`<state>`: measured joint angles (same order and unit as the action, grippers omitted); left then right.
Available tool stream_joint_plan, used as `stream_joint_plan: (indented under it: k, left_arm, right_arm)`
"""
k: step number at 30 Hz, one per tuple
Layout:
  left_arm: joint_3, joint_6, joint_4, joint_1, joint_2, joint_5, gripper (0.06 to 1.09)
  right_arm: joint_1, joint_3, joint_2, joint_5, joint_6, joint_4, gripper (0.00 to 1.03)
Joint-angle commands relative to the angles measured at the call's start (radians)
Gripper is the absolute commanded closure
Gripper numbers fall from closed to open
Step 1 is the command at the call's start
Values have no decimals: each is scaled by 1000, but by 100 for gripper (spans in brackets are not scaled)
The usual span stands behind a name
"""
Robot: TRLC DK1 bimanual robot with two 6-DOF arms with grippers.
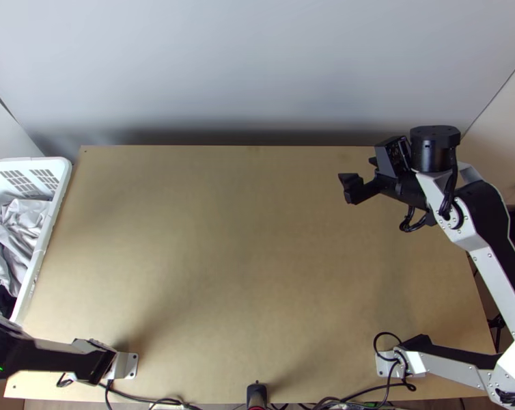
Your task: Fold the t-shirt
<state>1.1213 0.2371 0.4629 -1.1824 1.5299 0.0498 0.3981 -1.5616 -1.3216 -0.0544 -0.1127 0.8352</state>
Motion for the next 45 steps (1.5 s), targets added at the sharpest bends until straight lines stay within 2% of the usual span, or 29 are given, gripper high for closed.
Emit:
stream_joint_plan:
  k: [1,8,16,20,27,42,45]
  left_arm:
    - [87,-25,42,9,211,2,10]
    - [225,-87,56,15,426,16,11]
    - [324,-18,34,76,602,16,10]
    - [446,-18,141,79,701,15,10]
    - [485,-24,48,93,736,15,11]
    - [580,-32,5,125,831,-4,14]
    - [583,-24,-7,129,840,-4,11]
  right_arm:
    - [-1,6,-1,-18,2,24,5]
    - [1,-2,16,-47,-22,22,5]
    - [2,11,33,-78,-18,24,5]
    - [4,14,41,-84,-15,22,5]
    - [5,31,61,-84,-19,21,5]
    - [13,51,90,-84,-10,-1,5]
    - [10,51,91,-84,-8,-2,5]
